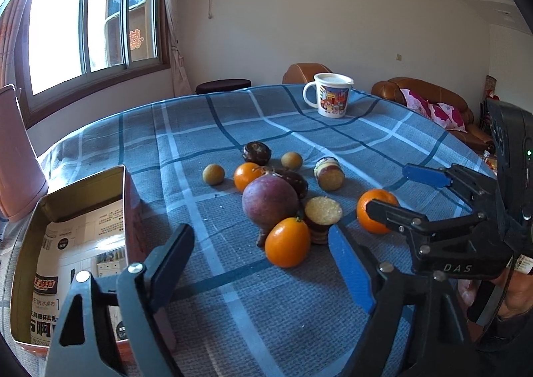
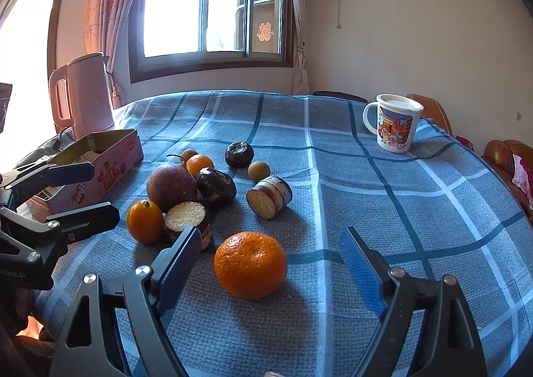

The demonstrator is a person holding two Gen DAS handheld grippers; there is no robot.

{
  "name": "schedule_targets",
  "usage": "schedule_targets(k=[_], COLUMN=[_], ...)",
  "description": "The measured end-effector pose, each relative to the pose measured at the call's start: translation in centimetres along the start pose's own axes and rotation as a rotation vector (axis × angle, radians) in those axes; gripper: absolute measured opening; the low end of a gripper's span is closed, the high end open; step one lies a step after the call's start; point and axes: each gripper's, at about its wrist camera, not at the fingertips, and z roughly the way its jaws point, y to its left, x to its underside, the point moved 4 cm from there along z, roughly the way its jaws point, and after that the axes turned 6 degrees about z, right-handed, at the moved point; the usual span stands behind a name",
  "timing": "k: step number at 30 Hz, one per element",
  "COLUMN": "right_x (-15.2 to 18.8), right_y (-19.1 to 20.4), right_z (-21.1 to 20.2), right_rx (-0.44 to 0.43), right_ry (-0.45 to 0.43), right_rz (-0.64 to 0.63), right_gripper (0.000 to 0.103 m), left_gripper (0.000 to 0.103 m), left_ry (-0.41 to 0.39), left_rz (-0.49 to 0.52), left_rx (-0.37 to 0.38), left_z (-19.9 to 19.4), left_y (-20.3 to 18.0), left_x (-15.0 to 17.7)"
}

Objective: Organize fruits
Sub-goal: 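Lower the left tool to the small orange while the right tool approaches the large mandarin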

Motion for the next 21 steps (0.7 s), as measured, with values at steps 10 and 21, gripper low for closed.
schedule_targets(k=[10,21], right_x=[0.5,0.7], right_y=[0.4,0.6], right_z=[1.1,1.7], right_rx=[-0.024,-0.046], right_ry=[0.07,0.111], right_rz=[-0.022,-0.04], right_gripper=[0.066,0.051], left_gripper=[0.057,0.047], left_ry=[0.106,0.184], left_rz=[0.005,0.004], left_rx=[0.104,0.171], left_z=[2.4,3.9], left_y=[-0.8,-1.3], left_x=[0.1,0.3])
